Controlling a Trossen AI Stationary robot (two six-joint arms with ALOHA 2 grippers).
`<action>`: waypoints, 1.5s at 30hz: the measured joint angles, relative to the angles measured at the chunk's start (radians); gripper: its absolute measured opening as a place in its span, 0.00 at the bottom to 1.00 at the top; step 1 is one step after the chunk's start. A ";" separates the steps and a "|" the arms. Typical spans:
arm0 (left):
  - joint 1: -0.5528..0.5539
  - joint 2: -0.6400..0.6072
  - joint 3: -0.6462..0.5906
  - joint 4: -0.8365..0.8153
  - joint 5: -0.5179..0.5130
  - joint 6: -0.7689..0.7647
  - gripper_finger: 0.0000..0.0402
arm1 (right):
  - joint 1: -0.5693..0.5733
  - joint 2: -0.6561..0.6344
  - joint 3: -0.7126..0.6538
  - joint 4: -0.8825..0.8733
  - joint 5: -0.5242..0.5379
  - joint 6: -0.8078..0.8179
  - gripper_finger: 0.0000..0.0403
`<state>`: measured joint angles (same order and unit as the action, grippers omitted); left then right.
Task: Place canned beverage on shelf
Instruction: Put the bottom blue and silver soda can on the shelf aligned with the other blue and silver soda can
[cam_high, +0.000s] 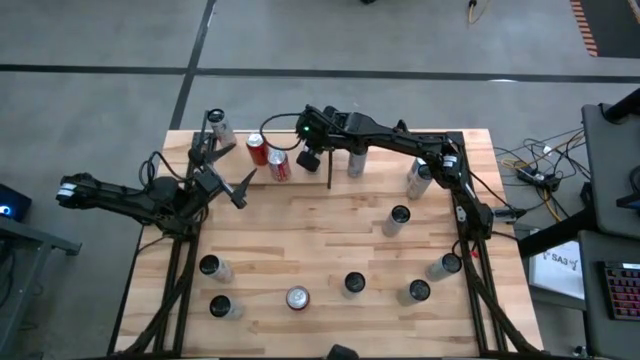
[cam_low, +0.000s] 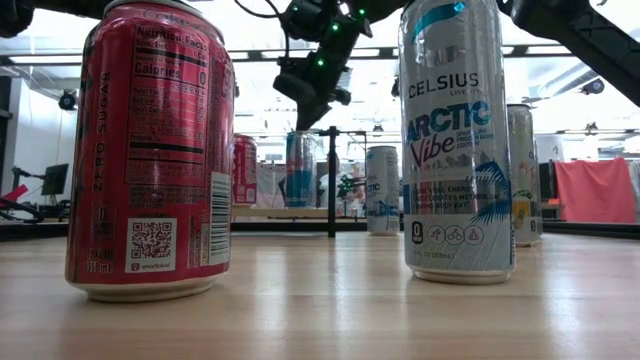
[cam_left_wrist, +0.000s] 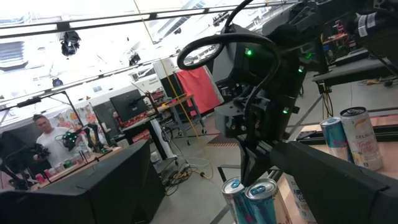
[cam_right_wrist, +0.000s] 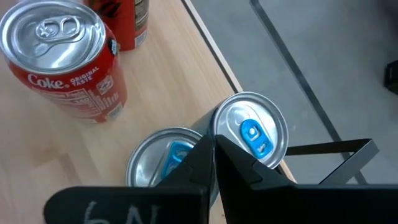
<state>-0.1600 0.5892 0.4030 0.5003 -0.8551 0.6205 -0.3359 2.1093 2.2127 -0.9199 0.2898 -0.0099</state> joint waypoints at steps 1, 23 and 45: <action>0.000 0.000 0.000 0.000 0.000 0.000 0.90 | 0.000 -0.002 0.000 0.000 0.000 0.005 0.02; 0.000 0.002 0.000 -0.001 0.000 0.007 0.90 | 0.013 -0.020 -0.024 -0.048 -0.094 0.086 0.02; 0.000 0.002 0.000 -0.001 0.000 0.007 0.90 | -0.015 -0.021 -0.058 -0.006 -0.078 0.061 0.02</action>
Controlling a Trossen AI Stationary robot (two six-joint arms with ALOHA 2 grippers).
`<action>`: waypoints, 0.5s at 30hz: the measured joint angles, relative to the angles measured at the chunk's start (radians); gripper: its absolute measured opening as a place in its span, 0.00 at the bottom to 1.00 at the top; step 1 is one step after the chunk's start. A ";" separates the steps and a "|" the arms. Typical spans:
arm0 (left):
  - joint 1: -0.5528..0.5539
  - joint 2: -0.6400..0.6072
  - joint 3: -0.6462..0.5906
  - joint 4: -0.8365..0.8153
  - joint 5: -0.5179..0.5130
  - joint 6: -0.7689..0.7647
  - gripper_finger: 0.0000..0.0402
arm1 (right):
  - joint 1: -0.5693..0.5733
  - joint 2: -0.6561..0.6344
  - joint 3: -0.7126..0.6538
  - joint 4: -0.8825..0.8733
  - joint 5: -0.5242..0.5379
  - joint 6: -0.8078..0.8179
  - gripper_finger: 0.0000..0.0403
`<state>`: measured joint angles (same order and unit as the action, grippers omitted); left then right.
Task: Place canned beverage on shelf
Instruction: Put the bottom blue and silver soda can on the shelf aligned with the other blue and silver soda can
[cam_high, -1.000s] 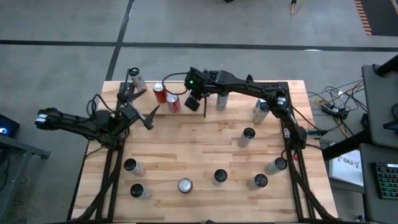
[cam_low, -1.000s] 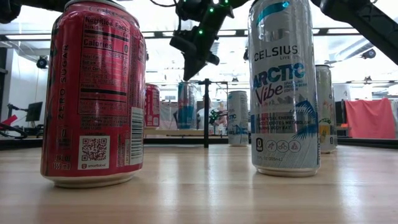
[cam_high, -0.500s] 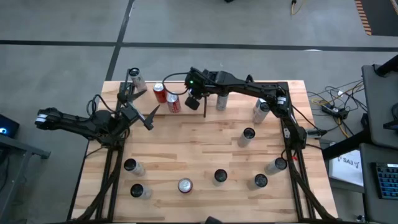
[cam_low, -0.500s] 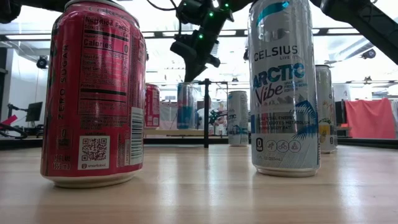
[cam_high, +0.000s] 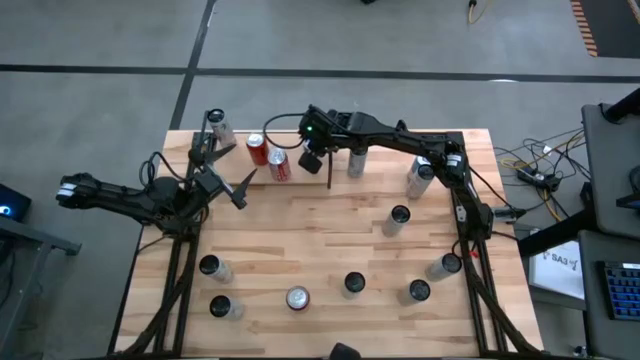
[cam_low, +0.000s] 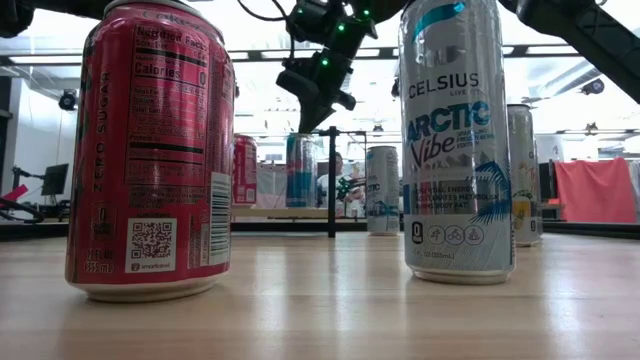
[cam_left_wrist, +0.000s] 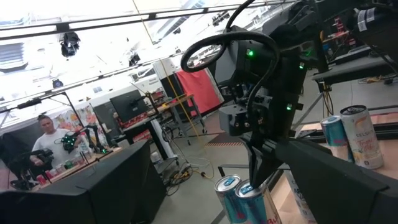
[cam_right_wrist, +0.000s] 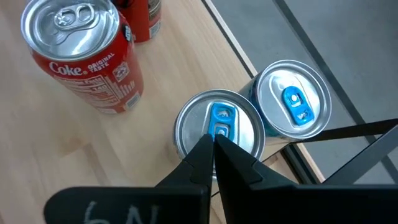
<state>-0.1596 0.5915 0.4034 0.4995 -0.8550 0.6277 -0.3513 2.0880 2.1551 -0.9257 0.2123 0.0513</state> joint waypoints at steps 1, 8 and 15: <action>0.000 0.000 0.000 0.000 0.000 0.001 0.90 | -0.001 0.000 -0.001 0.000 0.000 0.000 0.02; 0.000 0.000 0.000 0.000 0.000 0.003 0.90 | -0.007 0.000 -0.002 -0.001 0.000 -0.009 0.02; 0.000 0.000 0.000 0.000 0.000 0.003 0.90 | -0.014 0.001 -0.002 -0.003 0.017 -0.020 0.02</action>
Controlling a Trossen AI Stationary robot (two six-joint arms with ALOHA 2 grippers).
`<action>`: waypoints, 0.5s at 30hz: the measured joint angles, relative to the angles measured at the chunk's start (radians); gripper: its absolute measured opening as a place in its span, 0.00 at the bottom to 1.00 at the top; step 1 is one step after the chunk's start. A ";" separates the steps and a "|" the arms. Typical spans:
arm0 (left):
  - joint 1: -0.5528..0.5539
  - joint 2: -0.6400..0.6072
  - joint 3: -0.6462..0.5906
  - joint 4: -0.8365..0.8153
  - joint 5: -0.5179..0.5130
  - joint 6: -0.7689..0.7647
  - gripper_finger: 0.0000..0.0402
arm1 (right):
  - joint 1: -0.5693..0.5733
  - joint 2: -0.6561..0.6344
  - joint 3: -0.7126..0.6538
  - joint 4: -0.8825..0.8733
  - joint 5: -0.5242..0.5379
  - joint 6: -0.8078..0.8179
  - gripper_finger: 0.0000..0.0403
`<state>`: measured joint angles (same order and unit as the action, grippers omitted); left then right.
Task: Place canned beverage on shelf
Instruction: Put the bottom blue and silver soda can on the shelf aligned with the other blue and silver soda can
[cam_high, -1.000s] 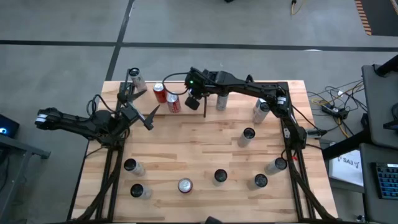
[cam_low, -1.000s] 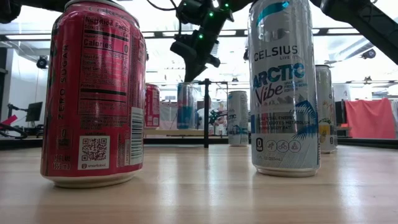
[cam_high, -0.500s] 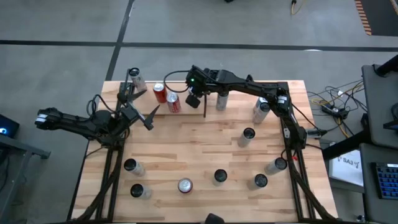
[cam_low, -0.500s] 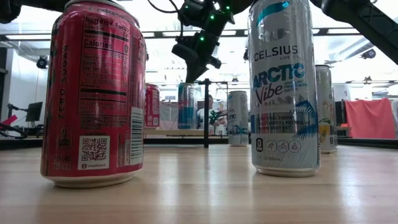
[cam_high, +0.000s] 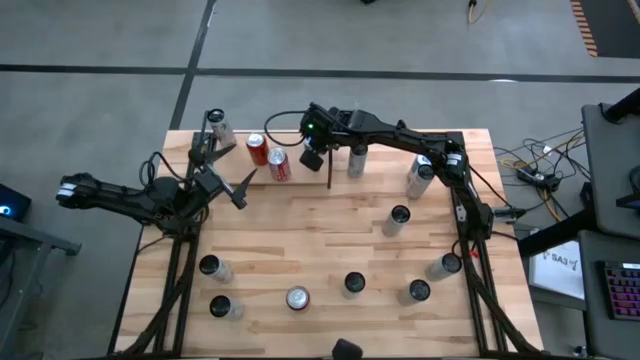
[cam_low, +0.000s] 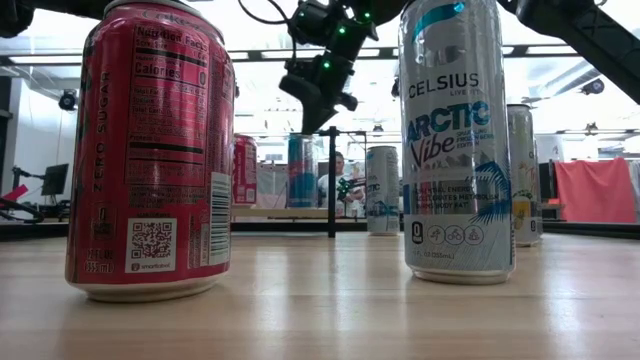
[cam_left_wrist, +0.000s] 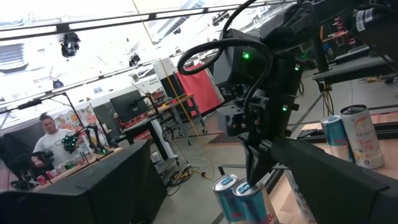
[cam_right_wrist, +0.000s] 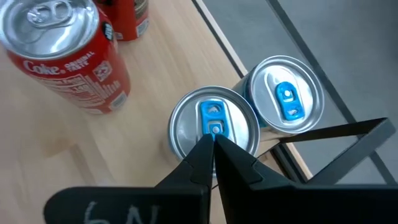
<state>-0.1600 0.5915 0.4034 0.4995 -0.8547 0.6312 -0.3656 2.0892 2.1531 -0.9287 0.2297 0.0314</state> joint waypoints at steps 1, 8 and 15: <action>0.000 0.000 0.000 0.000 0.000 0.000 0.90 | -0.001 0.000 0.000 0.000 0.007 -0.003 0.02; 0.000 0.000 0.000 0.000 0.000 0.000 0.90 | -0.004 0.001 0.000 0.001 0.010 -0.014 0.02; 0.000 0.000 0.000 0.000 0.000 0.000 0.90 | -0.003 -0.001 -0.001 0.002 0.039 -0.026 0.02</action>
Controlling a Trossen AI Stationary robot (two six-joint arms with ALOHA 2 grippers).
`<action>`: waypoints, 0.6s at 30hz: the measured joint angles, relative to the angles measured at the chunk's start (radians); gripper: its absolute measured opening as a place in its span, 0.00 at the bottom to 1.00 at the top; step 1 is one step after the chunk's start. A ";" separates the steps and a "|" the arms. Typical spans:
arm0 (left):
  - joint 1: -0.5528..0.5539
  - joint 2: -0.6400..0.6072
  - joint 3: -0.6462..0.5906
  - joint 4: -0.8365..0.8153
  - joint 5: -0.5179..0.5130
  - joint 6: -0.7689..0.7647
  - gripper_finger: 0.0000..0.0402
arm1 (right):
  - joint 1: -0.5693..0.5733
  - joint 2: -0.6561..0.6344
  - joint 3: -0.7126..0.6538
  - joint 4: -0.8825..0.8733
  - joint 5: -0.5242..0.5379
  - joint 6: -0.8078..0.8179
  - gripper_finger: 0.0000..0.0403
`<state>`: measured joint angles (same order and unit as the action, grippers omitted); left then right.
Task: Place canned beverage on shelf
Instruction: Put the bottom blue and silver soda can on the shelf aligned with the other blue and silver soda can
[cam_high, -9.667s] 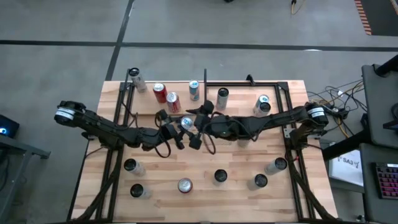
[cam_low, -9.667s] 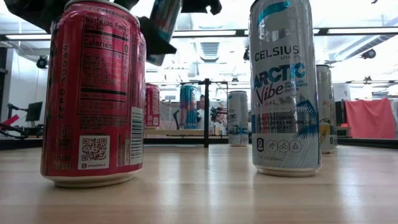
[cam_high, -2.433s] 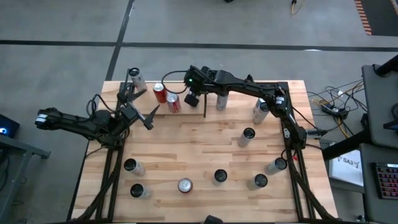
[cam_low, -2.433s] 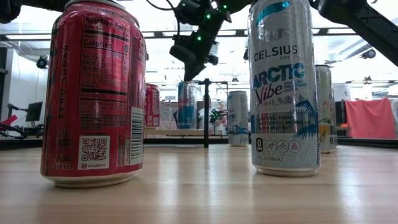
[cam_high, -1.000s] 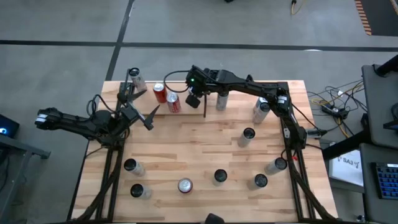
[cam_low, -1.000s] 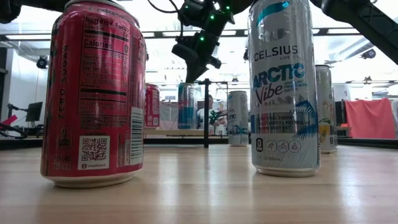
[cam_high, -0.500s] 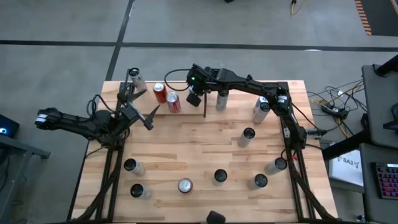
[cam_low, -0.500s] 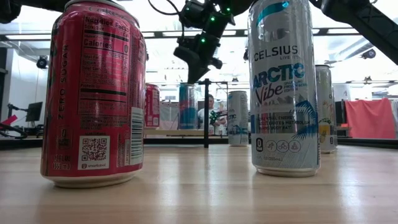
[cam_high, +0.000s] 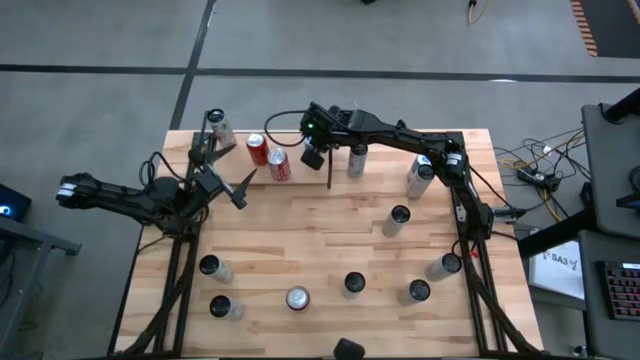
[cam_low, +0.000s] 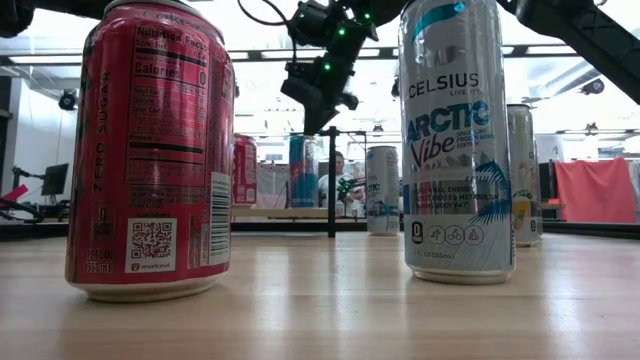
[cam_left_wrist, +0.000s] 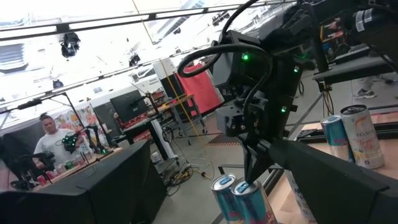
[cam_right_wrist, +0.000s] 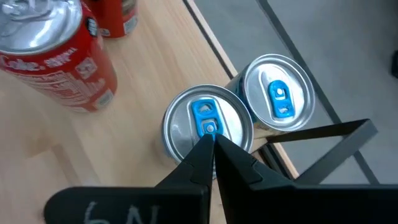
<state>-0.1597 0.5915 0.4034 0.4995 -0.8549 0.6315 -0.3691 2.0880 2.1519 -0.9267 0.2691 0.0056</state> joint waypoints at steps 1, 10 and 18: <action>0.000 0.000 0.000 0.000 0.000 0.000 0.90 | 0.001 -0.002 -0.001 0.000 0.008 0.000 0.02; 0.000 0.000 0.000 0.000 0.000 0.010 0.90 | 0.019 -0.018 0.033 -0.007 0.001 0.010 0.02; 0.000 0.000 0.000 0.000 0.000 0.010 0.90 | 0.037 -0.006 0.034 -0.006 -0.044 0.029 0.02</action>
<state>-0.1596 0.5915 0.4034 0.4995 -0.8551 0.6418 -0.3317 2.0817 2.1857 -0.9328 0.2253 0.0342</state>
